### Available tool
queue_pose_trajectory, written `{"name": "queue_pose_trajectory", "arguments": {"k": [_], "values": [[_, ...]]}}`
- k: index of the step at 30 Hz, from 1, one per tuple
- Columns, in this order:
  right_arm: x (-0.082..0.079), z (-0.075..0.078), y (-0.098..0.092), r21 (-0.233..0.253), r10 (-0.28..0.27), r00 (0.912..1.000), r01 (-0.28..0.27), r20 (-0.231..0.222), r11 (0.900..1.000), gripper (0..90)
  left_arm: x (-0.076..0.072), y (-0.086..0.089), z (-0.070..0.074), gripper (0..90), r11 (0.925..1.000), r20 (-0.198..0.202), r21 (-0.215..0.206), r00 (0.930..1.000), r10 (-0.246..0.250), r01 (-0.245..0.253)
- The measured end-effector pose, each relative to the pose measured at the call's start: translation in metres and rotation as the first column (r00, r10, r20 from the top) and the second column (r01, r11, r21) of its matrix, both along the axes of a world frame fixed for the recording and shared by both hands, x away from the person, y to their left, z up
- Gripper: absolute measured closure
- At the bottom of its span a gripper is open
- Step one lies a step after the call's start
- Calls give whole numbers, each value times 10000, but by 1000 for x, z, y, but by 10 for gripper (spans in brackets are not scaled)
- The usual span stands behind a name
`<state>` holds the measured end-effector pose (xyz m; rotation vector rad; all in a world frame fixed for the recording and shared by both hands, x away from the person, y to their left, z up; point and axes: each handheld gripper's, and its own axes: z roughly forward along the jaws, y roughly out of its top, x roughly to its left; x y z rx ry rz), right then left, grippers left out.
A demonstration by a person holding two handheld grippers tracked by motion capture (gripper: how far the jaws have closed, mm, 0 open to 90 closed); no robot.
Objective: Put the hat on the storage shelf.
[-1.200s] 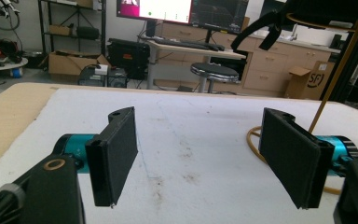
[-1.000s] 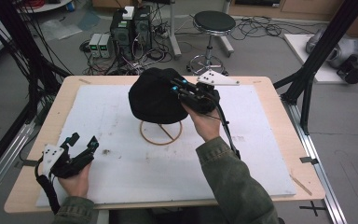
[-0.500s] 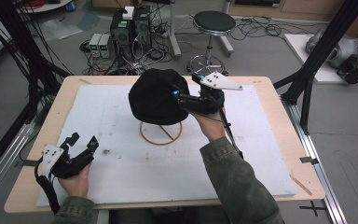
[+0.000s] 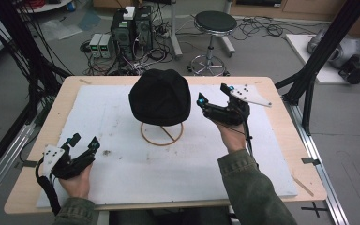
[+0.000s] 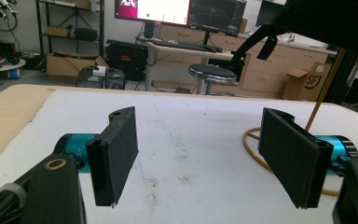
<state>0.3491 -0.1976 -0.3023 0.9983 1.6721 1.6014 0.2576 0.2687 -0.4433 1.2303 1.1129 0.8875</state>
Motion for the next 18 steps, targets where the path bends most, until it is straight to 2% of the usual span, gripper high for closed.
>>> {"name": "queue_pose_trajectory", "arguments": {"k": [8,10,12,13,14,15,18], "values": [[-14,-9,-24,-53,-715,9971,717,262,9974,120,-1,2,1,284,9999,5,74,9999,136,-136],[-18,-17,-35,-51,-1106,9933,1109,338,9938,120,-1,3,0,284,9998,-11,6,9998,206,-206],[-19,-20,-38,-41,-1180,9923,1183,377,9930,120,-1,4,0,284,9997,-6,-7,9997,255,-255],[-20,-24,-44,-115,-1337,9910,1337,30,9909,115,-1,5,0,284,9996,-9,-14,9996,284,-284],[-20,-24,-44,-115,-1337,9910,1337,30,9909,115,-1,5,0,284,9996,-33,-4,9996,277,-277],[-24,-29,-49,135,-1391,9899,1388,270,9902,116,-1,5,0,284,9995,-3,-80,9995,318,-318],[-29,-35,-57,176,-1578,9874,1575,141,9874,116,-2,5,0,285,9994,4,-76,9994,338,-338]]}}
